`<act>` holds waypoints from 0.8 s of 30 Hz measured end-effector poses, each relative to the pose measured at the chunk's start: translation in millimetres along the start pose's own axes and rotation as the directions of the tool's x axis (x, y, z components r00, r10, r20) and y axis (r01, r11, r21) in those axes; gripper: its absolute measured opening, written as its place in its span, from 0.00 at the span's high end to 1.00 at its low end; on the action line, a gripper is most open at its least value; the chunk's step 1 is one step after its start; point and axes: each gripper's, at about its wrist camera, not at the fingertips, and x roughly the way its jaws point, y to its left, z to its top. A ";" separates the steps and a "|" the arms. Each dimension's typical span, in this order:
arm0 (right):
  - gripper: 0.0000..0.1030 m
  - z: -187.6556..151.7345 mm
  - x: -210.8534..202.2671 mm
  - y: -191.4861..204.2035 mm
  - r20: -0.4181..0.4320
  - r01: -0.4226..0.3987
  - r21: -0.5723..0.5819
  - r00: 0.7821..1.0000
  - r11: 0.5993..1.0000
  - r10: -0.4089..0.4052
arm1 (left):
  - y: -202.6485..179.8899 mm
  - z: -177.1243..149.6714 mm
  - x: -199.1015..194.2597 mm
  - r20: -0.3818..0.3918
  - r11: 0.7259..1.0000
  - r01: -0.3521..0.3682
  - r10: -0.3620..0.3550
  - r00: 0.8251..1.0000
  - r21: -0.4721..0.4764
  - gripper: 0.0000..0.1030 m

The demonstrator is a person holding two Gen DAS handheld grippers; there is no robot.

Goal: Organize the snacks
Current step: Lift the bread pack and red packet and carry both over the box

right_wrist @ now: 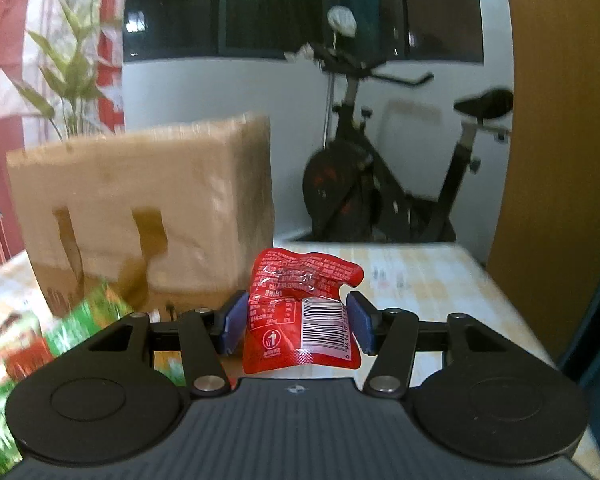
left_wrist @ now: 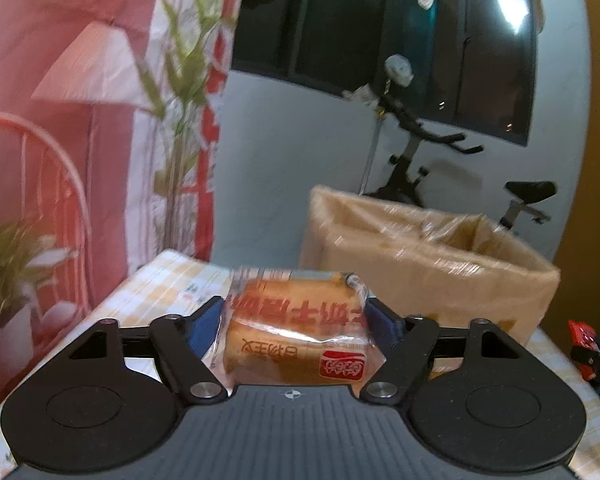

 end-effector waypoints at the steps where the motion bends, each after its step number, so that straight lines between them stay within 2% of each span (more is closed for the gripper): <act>1: 0.45 6.7 -2.0 -0.1 0.016 -0.003 -0.004 1.000 1.000 0.003 | -2.9 3.4 -1.4 0.009 1.000 0.008 -0.008 1.000 0.003 0.30; 2: 0.45 13.8 -3.9 0.0 0.032 -0.006 -0.009 0.999 1.000 0.007 | -5.9 7.4 -2.8 0.019 1.000 0.017 -0.017 1.000 0.007 0.43; 3: 0.45 19.7 -4.9 0.6 0.044 -0.010 -0.015 0.999 1.000 0.011 | -8.2 11.3 -3.0 0.022 0.999 0.036 -0.036 0.999 0.010 0.46; 8: 0.45 40.1 -1.7 7.1 0.070 -0.030 -0.049 0.997 0.998 0.033 | -17.2 14.8 12.2 -0.019 0.997 0.069 -0.069 0.997 0.034 0.46; 11: 0.45 38.8 1.6 12.1 0.059 -0.042 -0.051 0.997 0.998 0.045 | -5.0 1.3 22.4 -0.071 0.998 0.061 -0.061 0.996 -0.006 0.46; 13: 0.45 32.8 2.9 14.3 0.043 -0.053 -0.045 0.998 0.998 0.055 | 12.7 -9.7 27.4 -0.105 0.997 0.047 -0.053 0.993 -0.058 0.44; 17: 0.45 17.3 6.2 15.8 0.005 -0.073 -0.017 0.997 0.997 0.073 | 43.3 -27.8 33.5 -0.147 0.996 -0.004 -0.010 0.989 -0.094 0.25; 22: 0.45 3.6 9.4 14.0 -0.022 -0.084 0.032 0.996 0.996 0.085 | 60.4 -42.8 52.0 -0.200 0.996 -0.051 0.034 0.979 -0.077 0.19; 24: 0.45 0.0 10.6 15.7 -0.027 -0.091 0.033 0.995 0.995 0.092 | 69.2 -47.7 69.1 -0.259 0.990 -0.087 0.055 0.964 -0.113 0.19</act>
